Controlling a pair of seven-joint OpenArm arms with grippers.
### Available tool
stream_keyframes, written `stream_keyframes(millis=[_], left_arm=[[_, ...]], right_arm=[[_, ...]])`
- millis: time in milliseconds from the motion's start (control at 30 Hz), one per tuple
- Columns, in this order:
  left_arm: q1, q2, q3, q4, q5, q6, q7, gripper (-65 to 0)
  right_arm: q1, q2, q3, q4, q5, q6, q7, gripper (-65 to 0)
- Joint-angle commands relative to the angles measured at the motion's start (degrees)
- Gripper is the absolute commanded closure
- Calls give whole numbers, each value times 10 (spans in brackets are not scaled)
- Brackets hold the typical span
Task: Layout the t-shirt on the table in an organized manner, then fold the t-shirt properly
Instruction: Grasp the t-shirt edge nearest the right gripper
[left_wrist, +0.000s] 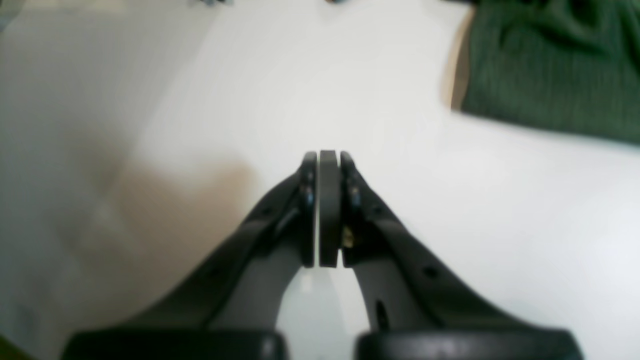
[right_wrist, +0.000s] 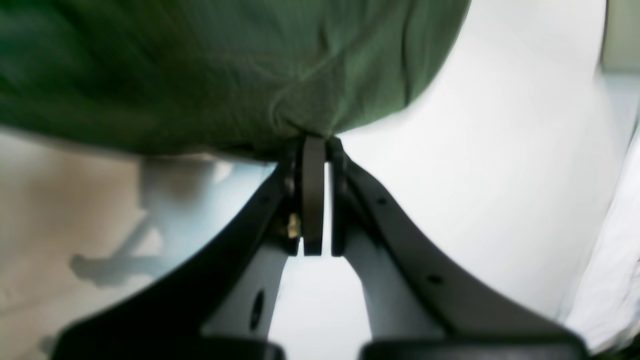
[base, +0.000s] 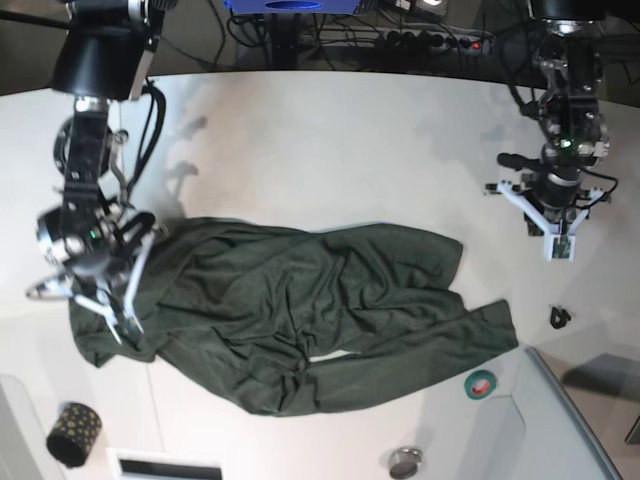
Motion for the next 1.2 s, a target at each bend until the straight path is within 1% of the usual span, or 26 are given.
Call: stream_keyframes(millis=[0,67,133,233,267,367,400,433,467,533,567,600,633,733,800,867,933,1067,1167], left_arm=[[-10,-2,5,9,-6,-6,-10,0],[-13,1,20,9,-6,-6,-10,0],[-13,1,30,11,-6,-6,-10,0],[-10,1,33,12,-6,-6,-10,0],[-8,1,32,12,-6,-6,-10,0],[-6,0,29,11,-6,-6,-10,0],[-1,-2,29,10,-6,-6,-10,0],[3,-3,29,10,-6,-6,-10,0],[6,-3,29,12,-6,-6,-10,0],[14,-7,29,12,-6,-6,-10,0],[18,-12,29,9,-6,-6,-10,0],[21,-12,29,8,-6,-6,-11,0],[23,-13,29,7,-6,-6,-11,0],[26,-14,29,4,-6,-6,-12,0],[26,-14,29,4,-6,-6,-12,0],[24,-14,29,4,-6,-6,-12,0],[23,-14,28,4,-6,-6,-12,0],[14,-12,29,6,-6,-6,-12,0],[11,-12,29,2,-6,-6,-12,0]], right_arm=[[24,4,-15,10,-2,-4,-4,-2],[65,4,-43,3,-6,-13,-29,-2],[104,4,-72,-37,-24,-26,-31,-2],[193,2,-108,-169,-34,-33,-23,-2],[223,0,-112,-228,-34,-33,-7,-2],[289,-9,-110,-385,-34,-33,88,-8],[306,-11,-110,-426,-34,-34,124,-35],[318,-11,-110,-451,-36,-34,150,-77],[324,-10,-110,-461,-38,-35,159,-129],[321,-9,-110,-440,-39,-49,152,-258],[311,-7,-110,-411,-39,-62,134,-320],[292,-5,-110,-377,-39,-68,112,-366],[268,6,-110,-323,-34,-71,88,-398],[156,13,-109,-148,-34,-70,52,-405],[87,10,-109,-76,-34,-70,42,-405],[49,-1,-109,-69,-32,-70,43,-405],[31,-12,-95,-83,-2,-70,44,-405],[27,-11,-51,-120,86,-71,71,-404],[31,-10,-40,-144,97,-71,73,-404]])
